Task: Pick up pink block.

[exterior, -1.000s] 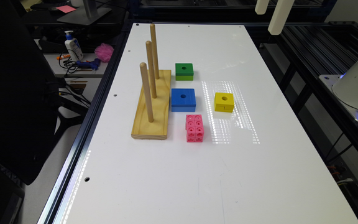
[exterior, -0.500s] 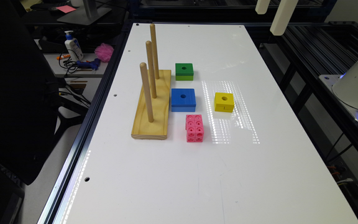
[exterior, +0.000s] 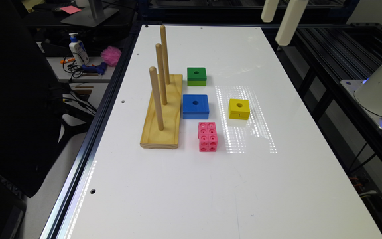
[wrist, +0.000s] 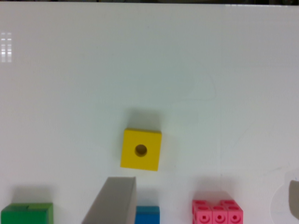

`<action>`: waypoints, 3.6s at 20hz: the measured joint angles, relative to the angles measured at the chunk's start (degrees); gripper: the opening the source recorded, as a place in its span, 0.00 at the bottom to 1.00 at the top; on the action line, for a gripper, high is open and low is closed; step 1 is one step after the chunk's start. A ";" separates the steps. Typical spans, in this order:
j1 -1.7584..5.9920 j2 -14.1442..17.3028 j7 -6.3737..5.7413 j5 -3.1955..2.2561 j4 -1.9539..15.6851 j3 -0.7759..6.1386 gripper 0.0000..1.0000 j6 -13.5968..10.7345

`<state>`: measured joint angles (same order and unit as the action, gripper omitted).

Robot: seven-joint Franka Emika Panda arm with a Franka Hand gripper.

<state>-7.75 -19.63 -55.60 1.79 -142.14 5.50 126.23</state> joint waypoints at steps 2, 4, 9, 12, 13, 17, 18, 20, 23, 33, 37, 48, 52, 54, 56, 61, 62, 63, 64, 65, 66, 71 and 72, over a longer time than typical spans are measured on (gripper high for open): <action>0.00 1.47 -0.41 0.00 1.42 0.37 1.00 0.00; 0.01 3.23 -0.76 0.00 3.10 0.73 1.00 0.00; 0.02 6.39 -0.97 0.00 5.82 1.03 1.00 0.00; 0.02 6.85 -1.05 0.00 6.22 1.19 1.00 0.00; 0.02 6.84 -1.08 0.00 6.22 1.24 1.00 0.00; 0.03 6.89 -1.20 0.00 6.22 1.38 1.00 0.00; 0.03 7.00 -1.21 0.00 6.20 1.40 1.00 0.00; 0.03 7.61 -1.24 0.00 6.16 1.44 1.00 0.08; 0.03 9.75 -1.32 0.00 5.95 1.52 1.00 1.69; 0.03 13.94 -1.38 0.00 5.78 1.57 1.00 5.06; 0.03 16.42 -1.38 0.00 5.66 1.59 1.00 7.18; 0.02 17.97 -2.46 0.00 5.95 2.68 1.00 9.07; 0.03 18.35 -2.83 0.00 5.90 3.01 1.00 9.51; 0.04 19.53 -2.83 0.00 5.88 3.01 1.00 10.67; 0.04 20.96 -2.83 -0.01 5.89 3.01 1.00 12.16; 0.04 22.94 -2.83 -0.01 5.93 3.01 1.00 14.28; 0.04 23.16 -2.83 -0.01 5.92 3.01 1.00 14.36; 0.04 23.57 -2.83 -0.01 5.91 3.01 1.00 14.66; 0.04 24.11 -2.83 -0.02 5.91 3.01 1.00 15.17; 0.04 24.59 -2.83 -0.02 5.91 3.01 1.00 15.63; 0.04 25.16 -2.83 -0.03 5.91 3.01 1.00 16.23; 0.05 26.45 -2.84 -0.03 5.93 3.01 1.00 17.54; 0.05 26.47 -2.83 -0.03 5.92 3.01 1.00 17.54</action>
<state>-7.70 6.85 -58.44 1.76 -136.22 8.51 143.77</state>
